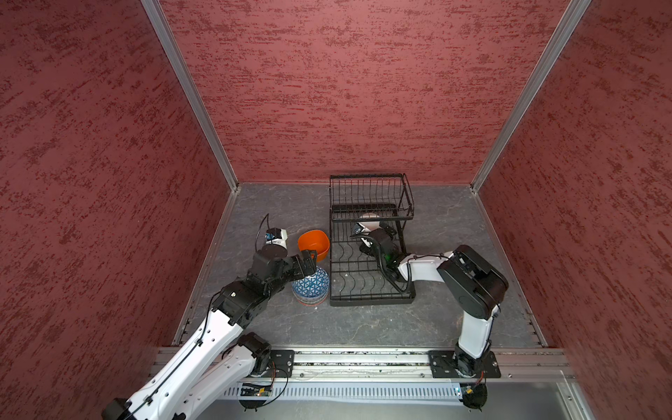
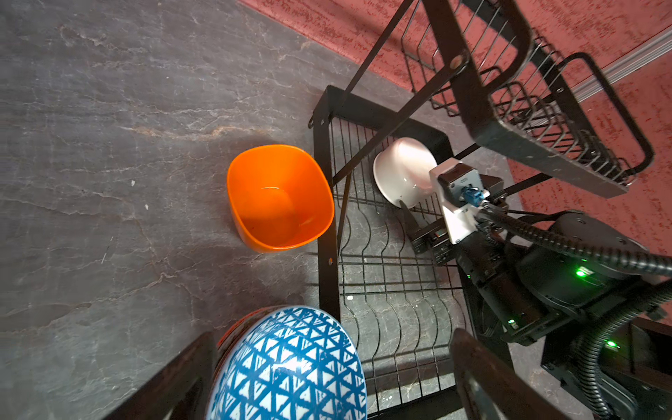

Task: Load bowls into a dish rack
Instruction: Place the bowl in the dish rack.

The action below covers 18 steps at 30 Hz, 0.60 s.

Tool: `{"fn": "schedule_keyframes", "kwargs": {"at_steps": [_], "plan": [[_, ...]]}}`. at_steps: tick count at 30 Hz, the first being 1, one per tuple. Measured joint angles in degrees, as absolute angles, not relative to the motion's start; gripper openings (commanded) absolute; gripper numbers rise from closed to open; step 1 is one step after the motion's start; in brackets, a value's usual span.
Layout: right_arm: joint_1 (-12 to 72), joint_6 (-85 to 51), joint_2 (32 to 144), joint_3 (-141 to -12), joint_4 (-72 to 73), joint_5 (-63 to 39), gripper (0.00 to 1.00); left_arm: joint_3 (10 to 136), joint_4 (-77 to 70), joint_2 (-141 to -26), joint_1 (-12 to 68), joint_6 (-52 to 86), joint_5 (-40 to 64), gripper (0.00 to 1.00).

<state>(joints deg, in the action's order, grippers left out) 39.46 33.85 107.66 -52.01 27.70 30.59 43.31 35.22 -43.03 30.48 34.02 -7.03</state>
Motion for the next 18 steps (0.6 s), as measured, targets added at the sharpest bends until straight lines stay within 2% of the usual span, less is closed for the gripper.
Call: {"fn": "schedule_keyframes", "kwargs": {"at_steps": [18], "plan": [[40.6, 14.5, 91.3, -45.1, 18.8, 18.0, 0.94, 45.6, 39.0, -47.4, 28.2, 34.3, -8.0, 1.0]]}}
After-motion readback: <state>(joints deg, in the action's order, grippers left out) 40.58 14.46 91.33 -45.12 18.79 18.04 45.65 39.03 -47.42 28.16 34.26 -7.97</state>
